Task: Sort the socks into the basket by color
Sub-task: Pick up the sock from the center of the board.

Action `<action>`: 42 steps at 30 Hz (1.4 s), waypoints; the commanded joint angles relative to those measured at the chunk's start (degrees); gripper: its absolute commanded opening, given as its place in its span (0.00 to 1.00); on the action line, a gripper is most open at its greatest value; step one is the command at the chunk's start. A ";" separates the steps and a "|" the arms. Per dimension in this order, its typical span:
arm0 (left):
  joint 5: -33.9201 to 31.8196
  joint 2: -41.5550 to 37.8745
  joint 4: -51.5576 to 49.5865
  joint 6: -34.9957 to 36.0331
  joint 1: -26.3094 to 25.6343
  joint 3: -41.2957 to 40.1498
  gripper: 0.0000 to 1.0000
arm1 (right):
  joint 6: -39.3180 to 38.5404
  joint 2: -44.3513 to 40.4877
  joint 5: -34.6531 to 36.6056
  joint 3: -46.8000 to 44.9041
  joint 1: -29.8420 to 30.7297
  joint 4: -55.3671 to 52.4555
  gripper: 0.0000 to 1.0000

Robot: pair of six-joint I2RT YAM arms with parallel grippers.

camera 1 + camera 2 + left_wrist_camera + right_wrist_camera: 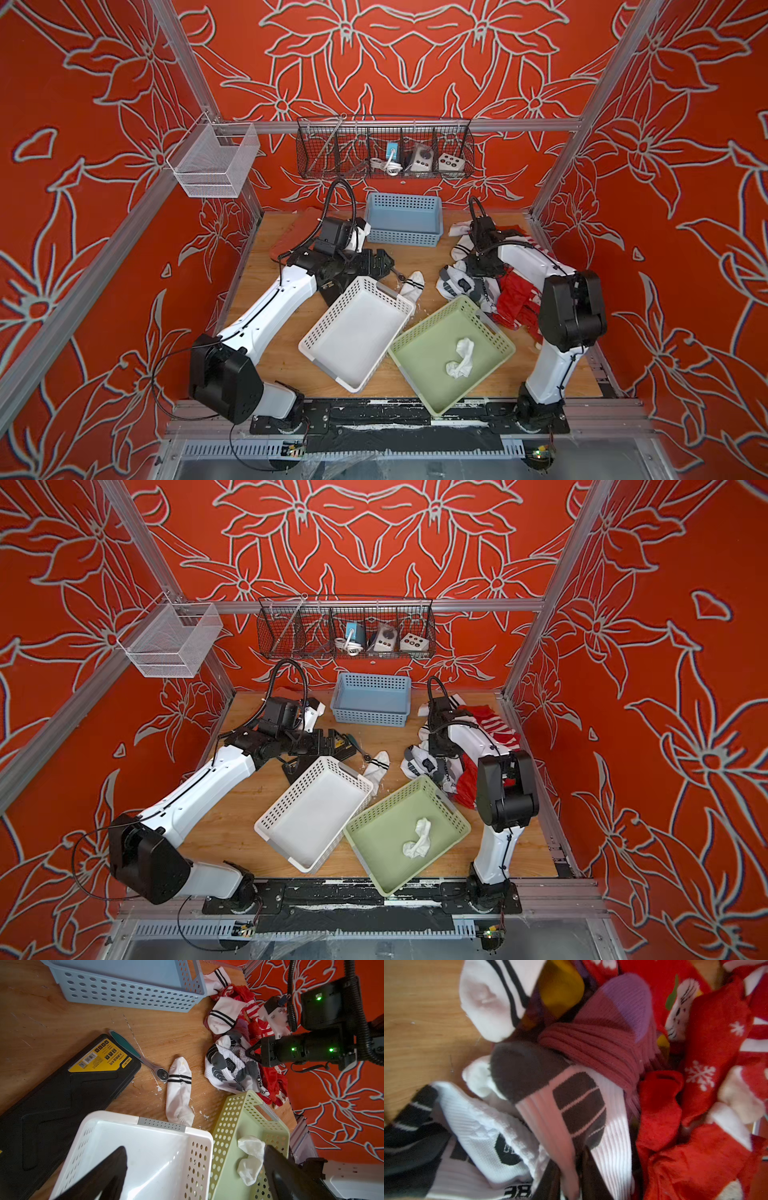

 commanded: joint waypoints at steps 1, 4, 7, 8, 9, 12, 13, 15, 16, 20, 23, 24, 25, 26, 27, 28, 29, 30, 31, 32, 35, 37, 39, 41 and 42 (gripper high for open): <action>1.13 0.79 -0.23 0.59 -0.43 1.44 1.00 | 0.23 -4.63 0.93 -0.25 -0.41 0.20 0.17; 1.23 1.18 -0.15 0.49 -0.56 1.78 1.00 | -0.03 -4.78 0.84 -0.44 -0.43 0.04 0.00; 1.25 1.23 -0.06 0.41 -0.73 1.89 1.00 | 0.13 -4.34 -0.09 -0.62 -0.40 0.22 0.00; 1.24 1.25 -0.06 0.36 -0.73 1.89 1.00 | -0.02 -4.13 -0.36 -0.75 -0.42 0.52 0.00; 1.27 1.23 -0.05 0.36 -0.77 1.82 1.00 | -0.15 -3.60 -0.55 -0.55 -0.42 0.54 0.00; 1.21 1.03 -0.12 0.36 -0.82 1.63 1.00 | -0.28 -2.15 -0.08 0.05 -0.41 0.14 0.00; 1.13 0.89 -0.15 0.36 -0.84 1.46 1.00 | -0.28 -2.30 -0.33 -0.12 -0.38 0.45 0.00; 1.04 0.67 -0.27 0.40 -0.87 1.22 1.00 | -0.13 -4.03 -1.04 -1.16 -0.42 1.70 0.00; 0.90 0.62 -0.24 0.45 -0.86 1.19 1.00 | -0.02 -5.02 -1.20 -1.25 -0.42 1.94 0.00; 0.93 0.93 0.10 0.38 -0.99 1.10 1.00 | -0.62 -8.80 -1.40 -0.09 -0.11 0.64 0.00; 0.66 1.60 -0.14 0.59 -1.30 1.68 1.00 | -1.20 -12.99 -2.29 -0.09 -0.06 -0.04 0.00; 0.47 1.91 -0.40 0.84 -1.51 2.01 1.00 | -1.37 -14.45 -2.74 -0.05 0.05 -0.49 0.00; 0.23 2.35 -0.65 1.09 -1.76 2.45 1.00 | -1.47 -15.85 -3.20 -0.05 0.10 -1.01 0.00; 0.00 2.69 -1.04 1.36 -2.02 2.94 1.00 | -1.51 -17.24 -3.65 -0.06 0.11 -1.47 0.00; -0.31 3.17 -1.42 1.58 -2.29 3.54 1.00 | -1.85 -18.82 -4.56 -0.13 0.11 -1.78 0.00; -0.57 3.71 -1.81 1.89 -2.60 4.17 1.00 | -2.04 -20.28 -5.26 -0.18 0.18 -2.21 0.00; -0.72 4.13 -2.06 2.08 -2.87 4.62 1.00 | -2.11 -21.49 -5.60 -0.17 0.19 -2.74 0.00; -0.81 4.61 -2.28 2.20 -3.13 5.14 0.99 | -2.09 -22.80 -5.98 -0.12 0.29 -3.35 0.00; -1.06 4.98 -2.47 2.42 -3.31 5.58 0.99 | -2.21 -23.92 -6.50 -0.15 0.37 -3.99 0.00; -1.28 5.49 -2.76 2.45 -3.59 6.06 0.99 | -2.37 -25.26 -7.25 -0.30 0.46 -4.48 0.00; -1.58 6.74 -3.35 2.77 -4.15 7.44 0.99 | -2.56 -29.51 -8.89 -1.08 0.72 -5.37 0.00; -1.73 7.50 -3.57 2.86 -4.59 8.24 0.99 | -2.74 -32.81 -10.60 -2.00 0.90 -5.27 0.00; -2.05 8.38 -3.79 2.98 -5.07 8.95 0.99 | -3.11 -35.40 -12.12 -2.19 1.29 -6.07 0.00; -2.60 9.27 -4.22 3.08 -5.56 9.74 0.99 | -3.63 -37.91 -12.93 -2.50 1.92 -6.85 0.00; -2.66 9.66 -4.30 3.10 -5.82 10.07 0.99 | -4.08 -39.58 -13.13 -2.72 2.41 -6.98 0.00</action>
